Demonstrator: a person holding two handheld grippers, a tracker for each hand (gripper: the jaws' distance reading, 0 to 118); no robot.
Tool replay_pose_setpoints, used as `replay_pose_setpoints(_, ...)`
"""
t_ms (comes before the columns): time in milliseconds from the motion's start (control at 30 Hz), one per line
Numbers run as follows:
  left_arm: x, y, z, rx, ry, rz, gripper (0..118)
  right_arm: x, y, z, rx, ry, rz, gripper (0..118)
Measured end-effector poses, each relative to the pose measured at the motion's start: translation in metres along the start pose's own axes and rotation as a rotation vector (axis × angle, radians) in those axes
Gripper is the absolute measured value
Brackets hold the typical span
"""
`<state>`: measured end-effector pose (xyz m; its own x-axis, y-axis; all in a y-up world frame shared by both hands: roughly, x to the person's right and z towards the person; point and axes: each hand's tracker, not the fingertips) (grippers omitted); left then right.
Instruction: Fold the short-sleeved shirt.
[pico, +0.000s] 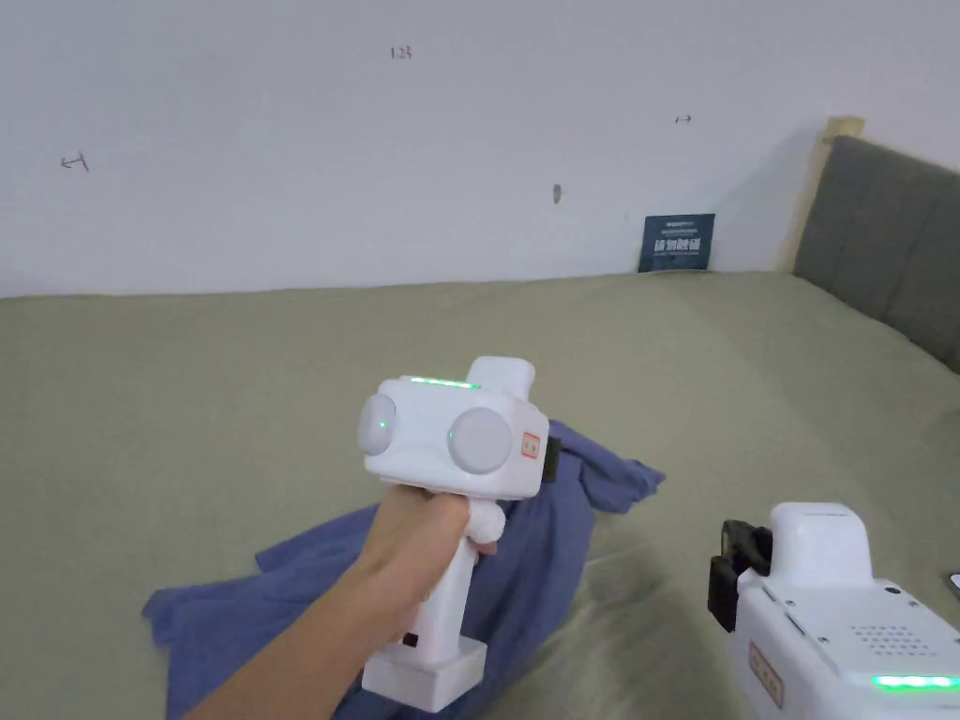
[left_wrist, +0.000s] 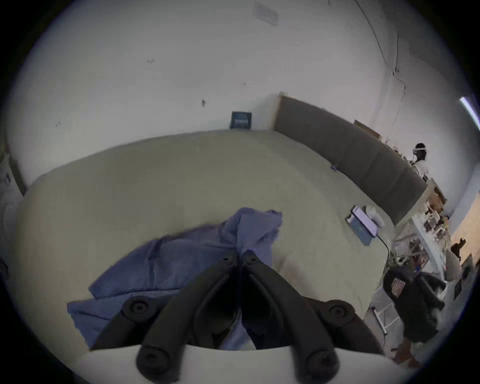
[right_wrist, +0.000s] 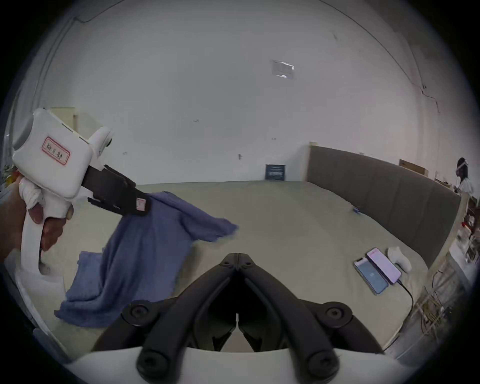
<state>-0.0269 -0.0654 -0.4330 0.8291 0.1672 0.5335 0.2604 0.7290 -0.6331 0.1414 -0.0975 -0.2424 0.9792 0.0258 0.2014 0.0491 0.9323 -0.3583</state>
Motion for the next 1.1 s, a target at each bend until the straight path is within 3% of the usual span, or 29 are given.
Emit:
replay_pose_setpoints(267, -0.012, -0.065, -0.1, -0.238, 0.038, 0.015, 1, 0.01, -0.031, -0.036, -0.079, -0.009, -0.006, 0)
replay_pose_setpoints(367, -0.023, -0.074, -0.107, -0.232, 0.049, 0.039, 2, 0.007, -0.035, -0.043, -0.096, -0.004, -0.009, 0)
replay_pose_setpoints(400, -0.026, -0.075, -0.105, -0.225, 0.043, 0.046, 16, 0.006, -0.036, -0.044, -0.099, -0.001, -0.005, 0)
replay_pose_setpoints(433, -0.03, -0.074, -0.103, -0.207, 0.032, 0.058, 48, 0.005, -0.036, -0.045, -0.1, 0.0, -0.001, 0)
replay_pose_setpoints(467, -0.03, -0.075, -0.099, -0.197, 0.024, 0.059, 91, 0.003, -0.035, -0.045, -0.102, 0.002, 0.002, 0)
replay_pose_setpoints(500, -0.032, -0.076, -0.095, -0.179, 0.025, 0.054, 118, 0.002, -0.035, -0.044, -0.1, 0.005, 0.003, 0)
replay_pose_setpoints(667, -0.043, -0.072, -0.043, -0.07, 0.109, 0.04, 103, -0.007, -0.028, -0.037, -0.087, 0.014, 0.006, 0)
replay_pose_setpoints(700, -0.047, -0.074, -0.026, -0.038, 0.117, 0.041, 85, -0.009, -0.027, -0.034, -0.083, 0.022, 0.008, 0)
replay_pose_setpoints(733, -0.052, -0.075, -0.008, -0.007, 0.129, 0.035, 53, -0.013, -0.026, -0.031, -0.076, 0.023, 0.012, 0)
replay_pose_setpoints(767, -0.056, -0.081, 0.01, 0.024, 0.157, 0.029, 3, -0.015, -0.026, -0.027, -0.069, 0.026, 0.016, 0)
replay_pose_setpoints(867, -0.069, -0.105, 0.076, 0.147, 0.275, 0.027, 0, -0.025, -0.023, -0.017, -0.048, 0.047, 0.014, 0)
replay_pose_setpoints(933, -0.083, -0.127, 0.123, 0.194, 0.277, 0.038, 0, -0.034, -0.022, -0.013, -0.039, 0.065, 0.017, 0)
replay_pose_setpoints(1100, -0.117, -0.176, 0.194, 0.221, 0.446, 0.12, 0, -0.058, -0.02, -0.007, -0.03, 0.121, 0.028, 0)
